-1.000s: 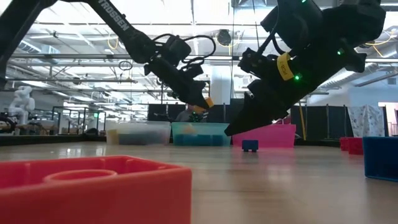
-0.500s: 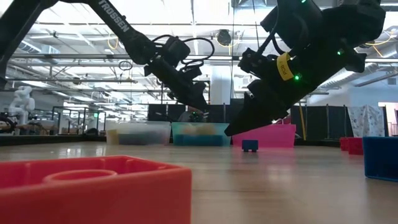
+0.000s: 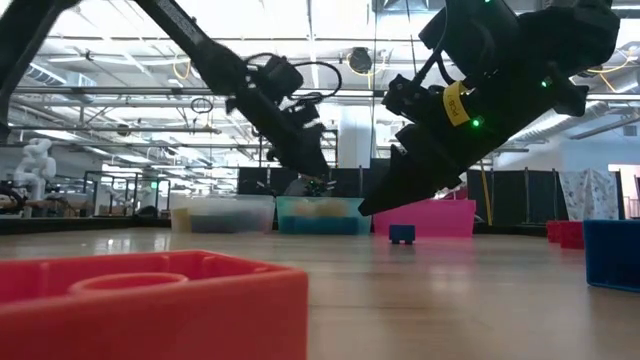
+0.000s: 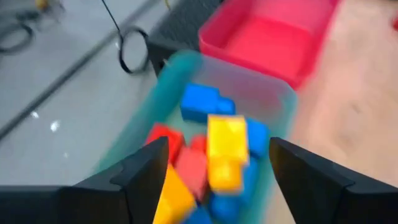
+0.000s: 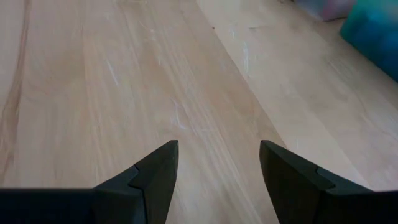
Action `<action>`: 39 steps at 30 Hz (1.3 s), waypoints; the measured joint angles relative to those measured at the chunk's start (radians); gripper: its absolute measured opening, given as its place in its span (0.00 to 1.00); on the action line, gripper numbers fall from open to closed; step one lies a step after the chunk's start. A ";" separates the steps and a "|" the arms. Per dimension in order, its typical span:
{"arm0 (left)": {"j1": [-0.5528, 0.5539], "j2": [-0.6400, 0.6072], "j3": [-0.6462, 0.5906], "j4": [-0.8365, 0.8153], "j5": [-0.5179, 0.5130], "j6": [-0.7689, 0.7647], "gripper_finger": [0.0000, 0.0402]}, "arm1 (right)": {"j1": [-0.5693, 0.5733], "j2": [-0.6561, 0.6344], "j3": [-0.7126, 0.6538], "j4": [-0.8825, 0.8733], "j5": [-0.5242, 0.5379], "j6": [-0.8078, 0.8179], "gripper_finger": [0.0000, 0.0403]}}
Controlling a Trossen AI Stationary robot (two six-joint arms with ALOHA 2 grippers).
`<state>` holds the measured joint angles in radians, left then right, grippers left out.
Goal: Sort blocks by size
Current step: Put the red 1 stud game piece into the green bin
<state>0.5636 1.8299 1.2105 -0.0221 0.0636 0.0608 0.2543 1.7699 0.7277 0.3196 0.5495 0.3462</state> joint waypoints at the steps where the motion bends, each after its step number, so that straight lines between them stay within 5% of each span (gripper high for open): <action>1: -0.001 -0.026 0.005 -0.061 0.008 0.000 0.66 | 0.000 0.000 0.000 -0.001 0.000 0.000 0.52; 9: -0.083 -0.186 0.022 -0.586 0.015 -0.060 0.58 | 0.000 0.000 0.000 -0.001 0.000 0.000 0.52; 18: -0.254 -0.213 0.020 -1.107 0.010 -0.261 0.57 | 0.000 0.000 0.000 -0.011 -0.005 0.007 0.52; 28: -0.551 -0.231 -0.022 -1.158 -0.129 -0.359 0.57 | 0.003 0.000 0.000 -0.066 -0.055 0.008 0.52; 39: -0.815 -0.256 -0.174 -1.159 0.046 -0.416 0.57 | 0.001 0.000 0.000 -0.057 -0.054 0.008 0.52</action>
<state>-0.2509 1.5742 1.0365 -1.1814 0.1094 -0.3554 0.2554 1.7699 0.7277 0.2625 0.4957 0.3542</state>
